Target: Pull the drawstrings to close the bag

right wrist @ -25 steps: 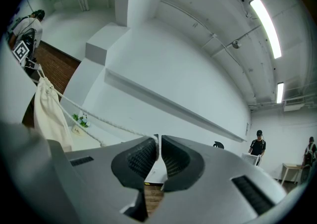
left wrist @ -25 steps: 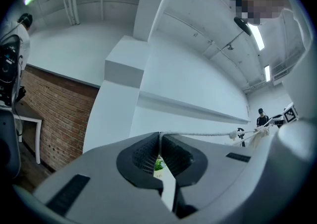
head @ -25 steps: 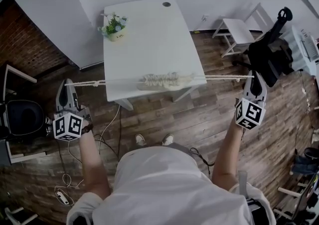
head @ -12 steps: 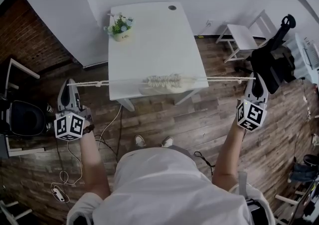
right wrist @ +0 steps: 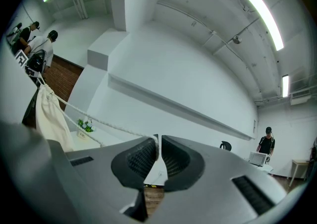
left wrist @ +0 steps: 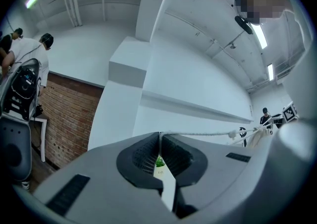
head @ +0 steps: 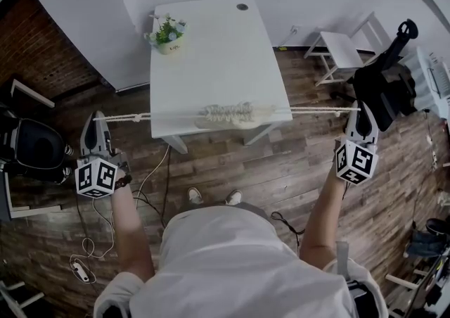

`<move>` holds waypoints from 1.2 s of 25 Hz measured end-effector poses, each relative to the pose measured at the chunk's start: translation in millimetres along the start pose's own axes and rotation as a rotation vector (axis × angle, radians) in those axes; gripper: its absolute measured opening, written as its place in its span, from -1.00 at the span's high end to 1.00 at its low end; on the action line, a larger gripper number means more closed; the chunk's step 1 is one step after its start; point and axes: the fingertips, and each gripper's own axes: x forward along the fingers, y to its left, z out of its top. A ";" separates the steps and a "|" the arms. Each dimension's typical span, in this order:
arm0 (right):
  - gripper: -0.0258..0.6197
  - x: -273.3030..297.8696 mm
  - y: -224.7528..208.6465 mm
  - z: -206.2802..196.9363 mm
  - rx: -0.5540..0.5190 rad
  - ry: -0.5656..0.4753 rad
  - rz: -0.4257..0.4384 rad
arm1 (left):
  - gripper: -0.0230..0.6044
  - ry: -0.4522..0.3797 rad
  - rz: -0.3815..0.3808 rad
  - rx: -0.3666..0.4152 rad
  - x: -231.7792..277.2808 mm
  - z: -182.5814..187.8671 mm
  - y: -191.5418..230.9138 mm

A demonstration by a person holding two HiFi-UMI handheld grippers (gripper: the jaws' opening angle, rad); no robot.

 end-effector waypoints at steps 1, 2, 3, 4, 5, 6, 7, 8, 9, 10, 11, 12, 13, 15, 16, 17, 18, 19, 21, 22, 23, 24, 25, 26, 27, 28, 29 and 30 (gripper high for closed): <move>0.79 -0.1 -1.2 0.4 0.002 -0.003 0.002 | 0.87 -0.001 0.001 0.003 -0.5 1.0 -0.8; 0.79 0.8 -3.1 0.5 0.009 -0.005 0.004 | 0.87 -0.003 0.002 0.006 -0.3 2.3 -2.0; 0.79 2.5 -5.0 -0.1 0.020 -0.005 0.005 | 0.87 -0.004 0.004 0.011 0.2 3.5 -3.4; 0.79 4.2 -6.6 -1.4 0.033 -0.004 0.006 | 0.87 -0.004 0.008 0.015 0.4 4.5 -4.4; 0.79 5.5 -7.4 -2.8 0.044 -0.001 0.007 | 0.87 -0.005 0.013 0.021 0.1 5.3 -4.9; 0.79 6.4 -7.4 -3.7 0.052 0.000 0.009 | 0.87 -0.006 0.017 0.026 -0.5 6.2 -4.9; 0.79 6.8 -7.2 -3.8 0.056 -0.001 0.011 | 0.87 -0.008 0.021 0.029 -1.2 7.2 -4.8; 0.79 6.8 -7.0 -3.7 0.057 -0.002 0.013 | 0.87 -0.009 0.023 0.031 -2.0 8.2 -4.8; 0.79 6.7 -6.9 -3.4 0.057 -0.004 0.014 | 0.87 -0.011 0.024 0.033 -3.0 9.0 -4.8; 0.79 6.6 -7.0 -3.3 0.057 -0.006 0.016 | 0.87 -0.011 0.025 0.035 -4.0 9.3 -4.9; 0.79 6.9 -7.3 -3.5 0.056 -0.008 0.017 | 0.87 -0.012 0.026 0.037 -4.8 9.0 -5.1; 0.79 7.6 -7.8 -4.0 0.056 -0.008 0.018 | 0.87 -0.011 0.027 0.038 -5.2 8.3 -5.5; 0.79 8.5 -8.6 -4.7 0.057 -0.008 0.019 | 0.87 -0.009 0.027 0.039 -5.1 7.6 -6.1; 0.79 10.5 -9.8 -6.3 0.055 -0.003 0.023 | 0.87 -0.003 0.027 0.039 -4.2 6.6 -7.5; 0.79 11.4 -10.0 -6.9 0.054 0.000 0.025 | 0.87 0.000 0.027 0.039 -3.7 6.5 -7.9; 0.79 12.0 -10.1 -7.7 0.052 0.002 0.026 | 0.87 0.002 0.028 0.038 -3.3 6.3 -8.1; 0.79 12.5 -10.0 -8.6 0.051 0.005 0.028 | 0.87 0.004 0.029 0.036 -3.1 5.7 -8.2; 0.79 12.9 -9.8 -9.8 0.051 0.007 0.030 | 0.87 0.007 0.031 0.032 -3.2 4.4 -8.3; 0.79 13.8 -9.1 -12.2 0.050 0.011 0.036 | 0.87 0.016 0.034 0.032 -4.2 1.5 -8.4; 0.79 14.7 -8.6 -13.0 0.049 0.012 0.039 | 0.87 0.020 0.035 0.036 -4.5 0.4 -8.2; 0.79 16.1 -7.9 -13.8 0.049 0.012 0.043 | 0.87 0.022 0.037 0.040 -4.3 -0.2 -7.7; 0.79 18.0 -7.0 -14.5 0.051 0.011 0.046 | 0.87 0.023 0.039 0.042 -3.6 -0.6 -7.1; 0.79 19.9 -6.2 -15.2 0.053 0.011 0.049 | 0.87 0.023 0.042 0.042 -2.9 -0.7 -6.4; 0.79 21.4 -5.6 -15.8 0.055 0.010 0.052 | 0.87 0.022 0.044 0.041 -2.9 -0.5 -6.1; 0.79 22.1 -5.2 -16.2 0.057 0.009 0.055 | 0.87 0.020 0.046 0.041 -3.7 0.2 -6.3; 0.79 21.9 -5.4 -16.4 0.060 0.008 0.056 | 0.87 0.017 0.046 0.046 -4.8 1.3 -7.2; 0.79 21.1 -6.7 -16.2 0.063 0.007 0.054 | 0.87 0.014 0.045 0.056 -5.5 3.0 -9.4; 0.79 20.1 -9.1 -15.4 0.066 0.005 0.049 | 0.87 0.010 0.043 0.070 -5.7 5.4 -12.7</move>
